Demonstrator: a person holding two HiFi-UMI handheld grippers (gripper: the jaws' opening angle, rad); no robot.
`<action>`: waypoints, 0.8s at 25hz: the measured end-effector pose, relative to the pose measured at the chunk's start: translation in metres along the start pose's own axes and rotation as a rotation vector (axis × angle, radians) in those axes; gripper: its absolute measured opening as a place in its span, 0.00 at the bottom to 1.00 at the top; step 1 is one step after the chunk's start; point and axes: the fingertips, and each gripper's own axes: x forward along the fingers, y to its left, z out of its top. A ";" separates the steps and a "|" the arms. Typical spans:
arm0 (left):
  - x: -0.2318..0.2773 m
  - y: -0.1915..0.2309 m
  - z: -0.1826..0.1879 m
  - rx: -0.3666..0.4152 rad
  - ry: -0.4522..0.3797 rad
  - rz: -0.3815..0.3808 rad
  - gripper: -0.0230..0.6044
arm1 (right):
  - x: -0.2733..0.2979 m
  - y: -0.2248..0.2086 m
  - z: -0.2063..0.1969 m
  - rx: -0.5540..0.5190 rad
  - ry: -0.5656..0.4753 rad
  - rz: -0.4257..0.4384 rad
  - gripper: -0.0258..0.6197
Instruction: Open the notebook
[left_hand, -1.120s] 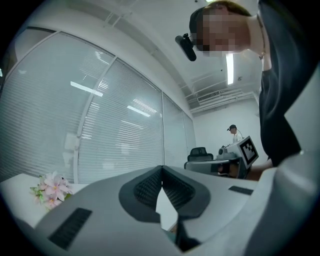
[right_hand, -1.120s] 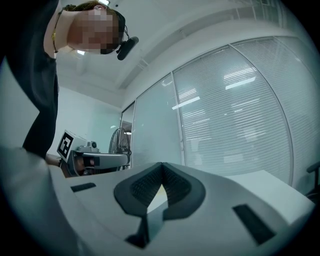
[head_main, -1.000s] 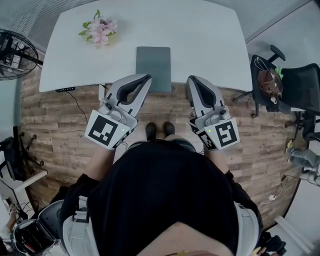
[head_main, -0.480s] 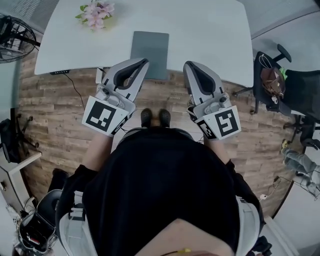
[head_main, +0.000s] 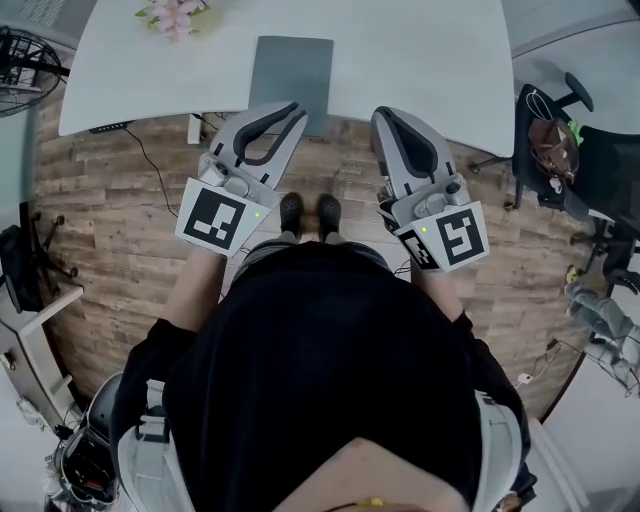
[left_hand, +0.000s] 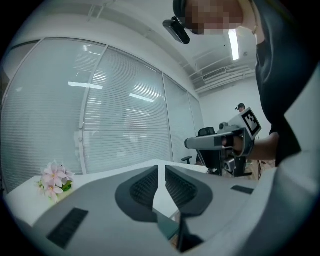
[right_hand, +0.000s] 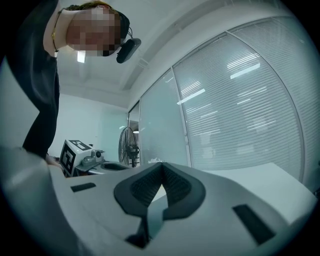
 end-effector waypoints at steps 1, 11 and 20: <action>0.001 -0.002 -0.004 0.019 0.016 -0.003 0.13 | -0.001 0.000 -0.002 0.002 0.003 0.000 0.05; 0.010 -0.017 -0.056 0.261 0.189 0.018 0.25 | -0.017 -0.003 -0.011 0.016 0.028 0.011 0.05; 0.017 -0.031 -0.083 0.338 0.268 0.011 0.29 | -0.024 -0.007 -0.018 0.032 0.035 0.054 0.05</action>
